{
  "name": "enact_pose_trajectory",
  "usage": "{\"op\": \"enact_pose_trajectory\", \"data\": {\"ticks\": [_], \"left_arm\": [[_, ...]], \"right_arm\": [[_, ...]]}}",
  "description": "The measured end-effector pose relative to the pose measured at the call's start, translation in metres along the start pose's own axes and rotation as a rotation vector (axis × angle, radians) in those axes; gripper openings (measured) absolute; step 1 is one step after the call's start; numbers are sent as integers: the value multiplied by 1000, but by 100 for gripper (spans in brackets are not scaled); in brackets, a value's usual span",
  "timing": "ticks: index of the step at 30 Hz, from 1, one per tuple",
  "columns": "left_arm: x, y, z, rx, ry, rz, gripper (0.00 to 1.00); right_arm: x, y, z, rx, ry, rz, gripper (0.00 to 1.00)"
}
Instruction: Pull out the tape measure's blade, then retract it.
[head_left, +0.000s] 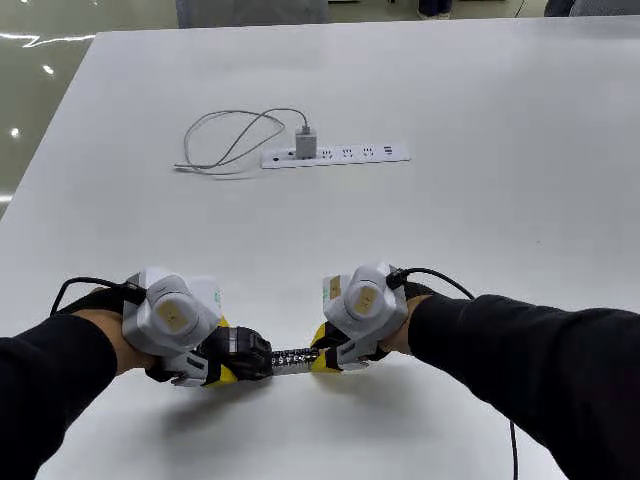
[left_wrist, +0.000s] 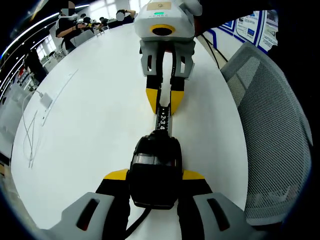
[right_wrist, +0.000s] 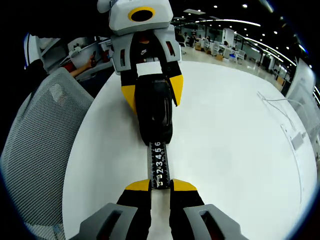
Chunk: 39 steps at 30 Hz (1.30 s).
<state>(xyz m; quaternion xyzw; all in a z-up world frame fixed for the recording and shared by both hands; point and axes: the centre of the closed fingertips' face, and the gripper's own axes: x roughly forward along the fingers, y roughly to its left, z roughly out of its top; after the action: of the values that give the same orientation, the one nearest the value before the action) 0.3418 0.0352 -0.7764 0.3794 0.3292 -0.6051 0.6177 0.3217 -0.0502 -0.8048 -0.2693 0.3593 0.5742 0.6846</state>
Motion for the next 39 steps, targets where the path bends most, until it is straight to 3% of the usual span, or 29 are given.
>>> {"op": "enact_pose_trajectory", "data": {"ticks": [39], "left_arm": [[1,0,0,-5,4,-1,31]], "right_arm": [[-21,-3,-27,12,10,3,9]]}}
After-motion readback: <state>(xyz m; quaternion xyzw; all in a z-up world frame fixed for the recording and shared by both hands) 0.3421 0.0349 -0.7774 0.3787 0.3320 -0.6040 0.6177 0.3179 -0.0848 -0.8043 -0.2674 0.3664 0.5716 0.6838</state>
